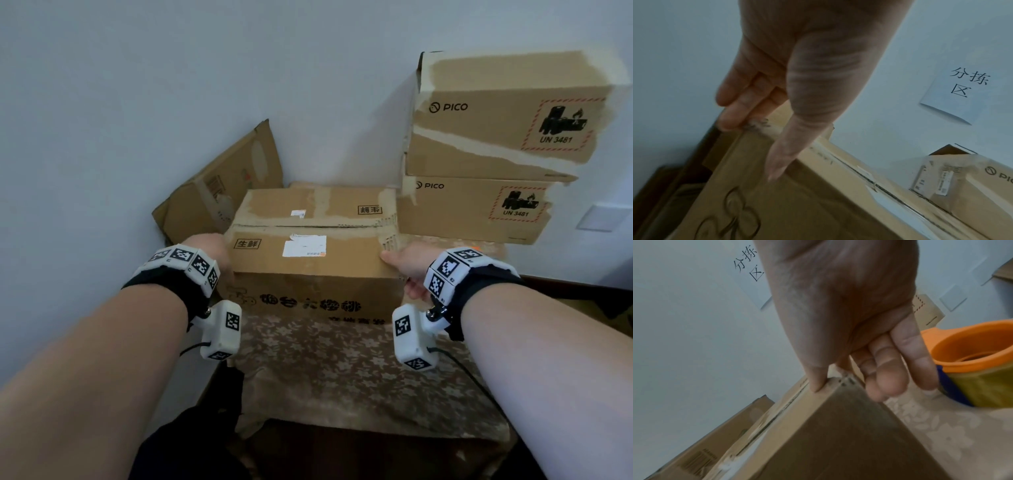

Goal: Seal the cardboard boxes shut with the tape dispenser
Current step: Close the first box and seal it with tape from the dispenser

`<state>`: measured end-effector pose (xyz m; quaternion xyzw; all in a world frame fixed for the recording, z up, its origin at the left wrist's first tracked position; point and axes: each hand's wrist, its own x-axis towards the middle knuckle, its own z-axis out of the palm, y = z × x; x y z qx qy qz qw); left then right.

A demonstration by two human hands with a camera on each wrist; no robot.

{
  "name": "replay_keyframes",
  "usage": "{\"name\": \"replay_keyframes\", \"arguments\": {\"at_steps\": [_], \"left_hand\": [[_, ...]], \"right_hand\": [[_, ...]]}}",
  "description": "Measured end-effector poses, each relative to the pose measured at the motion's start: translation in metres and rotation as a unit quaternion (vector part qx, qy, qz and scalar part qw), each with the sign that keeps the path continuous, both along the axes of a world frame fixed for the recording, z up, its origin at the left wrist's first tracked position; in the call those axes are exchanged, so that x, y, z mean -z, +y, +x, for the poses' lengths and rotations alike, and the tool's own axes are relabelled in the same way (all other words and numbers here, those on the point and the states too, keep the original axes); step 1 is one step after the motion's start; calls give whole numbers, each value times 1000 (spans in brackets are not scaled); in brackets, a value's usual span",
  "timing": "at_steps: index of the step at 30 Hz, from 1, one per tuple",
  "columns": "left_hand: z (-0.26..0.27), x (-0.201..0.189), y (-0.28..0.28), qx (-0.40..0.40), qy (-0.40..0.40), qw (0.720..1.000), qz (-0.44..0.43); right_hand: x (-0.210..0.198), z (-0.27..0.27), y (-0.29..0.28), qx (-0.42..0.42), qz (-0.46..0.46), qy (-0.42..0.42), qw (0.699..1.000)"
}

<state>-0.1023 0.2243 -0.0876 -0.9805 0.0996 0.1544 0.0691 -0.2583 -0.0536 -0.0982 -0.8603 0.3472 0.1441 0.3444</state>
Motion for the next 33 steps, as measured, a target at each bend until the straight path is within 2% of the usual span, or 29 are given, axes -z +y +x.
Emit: {"name": "replay_keyframes", "arguments": {"at_steps": [3,6,8,11,15,18,20,22,24,26,29,33], "left_hand": [[-13,-1,12,-9,21,999,31],[-31,-9,15,-8,32,999,1],[-36,-10,12,-15,78,994,-77],[-42,-14,-2,17,125,971,-203],[-52,-22,-32,129,161,958,-201],[-54,-21,-46,153,179,937,-259],[-49,-16,-48,115,154,925,-328],[-42,-11,-47,55,90,921,-374],[-31,-9,-44,27,10,937,-349],[-22,-7,-41,3,-29,942,-335],[-12,-5,-38,-25,-45,946,-319],[0,-1,-37,-24,-53,951,-304]], "right_hand": [[-1,3,7,-42,-68,-31,996],[-5,7,6,-52,-128,-27,990],[-10,9,8,-42,-91,-63,993],[-17,12,19,-96,-78,-90,988],[-20,12,33,-152,-69,-68,984],[-19,6,32,-173,-59,-48,982],[-19,2,29,-178,-51,-43,982],[-18,-1,26,-179,-44,-47,982],[-17,1,25,-180,-38,-54,981],[-15,6,25,-184,-38,-61,980],[-8,16,27,-186,-41,-62,980],[3,26,28,-182,-50,-64,980]]}}
